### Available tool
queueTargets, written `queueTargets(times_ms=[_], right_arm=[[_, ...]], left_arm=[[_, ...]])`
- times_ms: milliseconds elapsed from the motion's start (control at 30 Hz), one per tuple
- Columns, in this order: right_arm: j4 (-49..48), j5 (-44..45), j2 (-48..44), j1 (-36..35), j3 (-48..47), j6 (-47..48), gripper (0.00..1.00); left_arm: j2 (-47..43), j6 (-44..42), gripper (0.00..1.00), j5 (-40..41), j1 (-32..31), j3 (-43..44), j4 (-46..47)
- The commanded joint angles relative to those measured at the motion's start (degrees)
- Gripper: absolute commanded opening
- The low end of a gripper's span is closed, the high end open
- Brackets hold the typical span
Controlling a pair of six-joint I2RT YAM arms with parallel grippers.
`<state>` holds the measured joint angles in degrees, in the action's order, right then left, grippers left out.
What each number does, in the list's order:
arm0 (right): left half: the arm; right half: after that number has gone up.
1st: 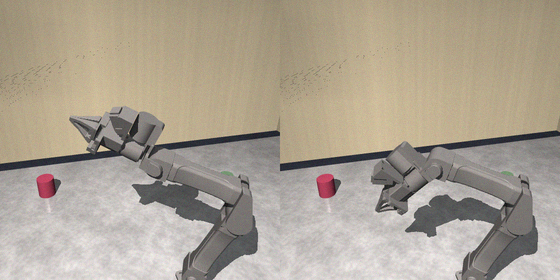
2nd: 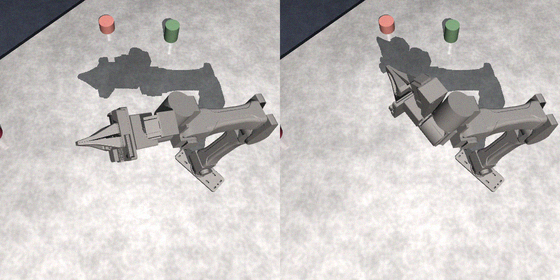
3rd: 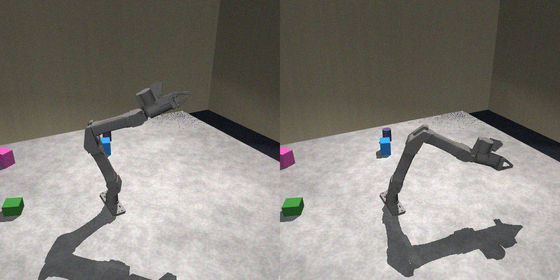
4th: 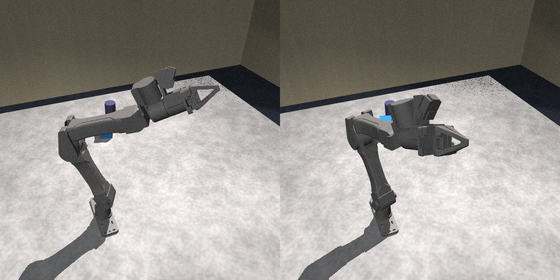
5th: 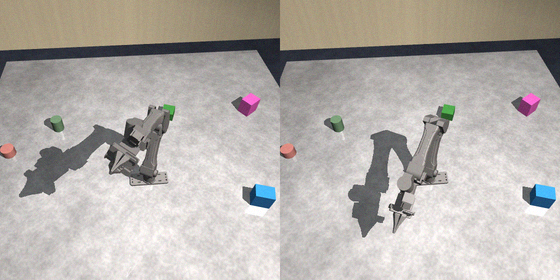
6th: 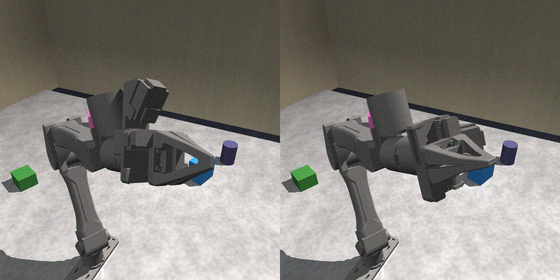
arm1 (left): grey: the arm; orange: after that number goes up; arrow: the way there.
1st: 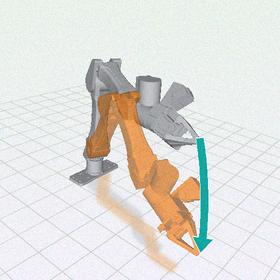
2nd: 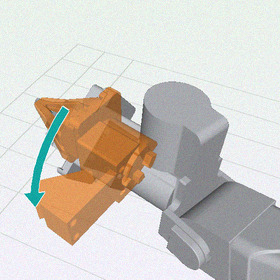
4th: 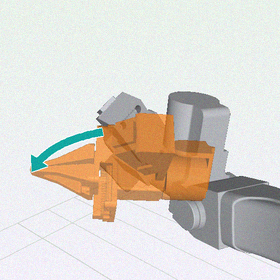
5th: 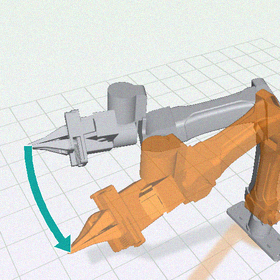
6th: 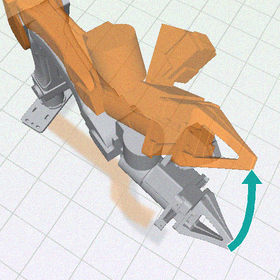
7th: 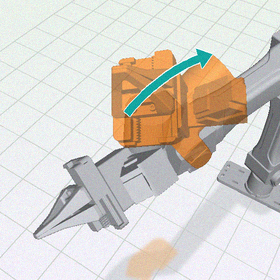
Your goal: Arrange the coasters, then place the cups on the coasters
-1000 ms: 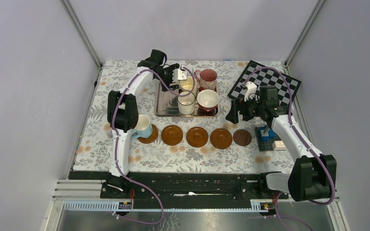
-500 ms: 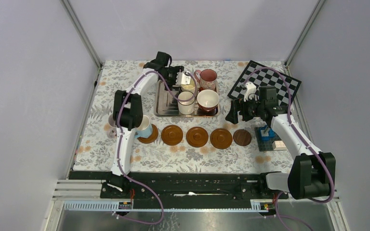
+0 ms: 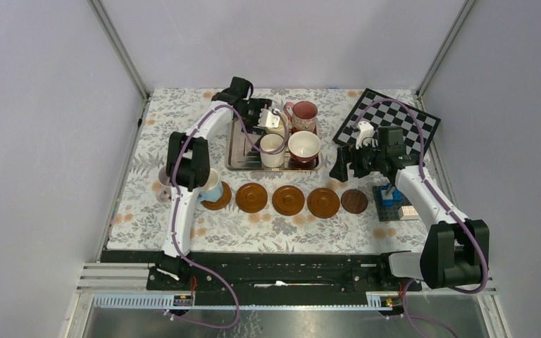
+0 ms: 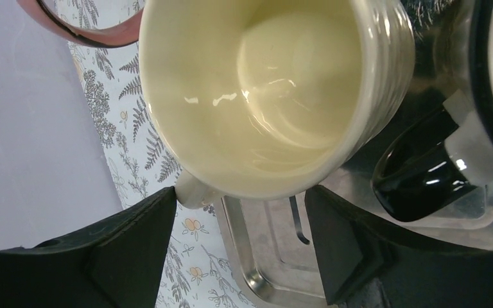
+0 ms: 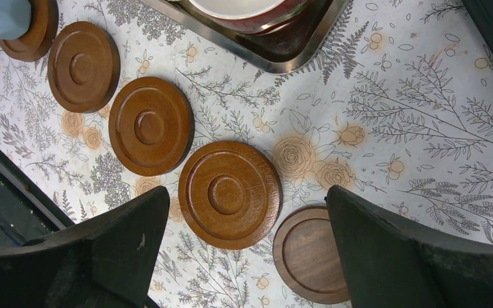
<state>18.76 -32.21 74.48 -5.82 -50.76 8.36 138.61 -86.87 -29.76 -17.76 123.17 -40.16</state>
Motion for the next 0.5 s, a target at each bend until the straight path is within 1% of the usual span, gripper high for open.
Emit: queueTargets(times_ms=[0,133,267,467], right_arm=[[-1.1,-0.6,0.7,0.3,-0.3,0.8,1.00],[-1.0,-0.3,1.3,0.3,-0.7,0.9,1.00],[-1.1,-0.7,1.6,0.3,-0.9,0.7,1.00],[-1.1,-1.2,1.1,0.3,-0.8,0.6,1.00]], left_arm=[[-0.9,-1.6,0.77,-2.5,-1.0,1.7,-0.1],[-1.2,-2.8,0.75,-2.5,-1.3,1.1,-0.8],[-3.5,-2.0,0.71,-1.7,-1.2,-1.1,-1.1],[-8.8,-0.3,0.53,-2.0,-0.8,-7.9,-1.1]])
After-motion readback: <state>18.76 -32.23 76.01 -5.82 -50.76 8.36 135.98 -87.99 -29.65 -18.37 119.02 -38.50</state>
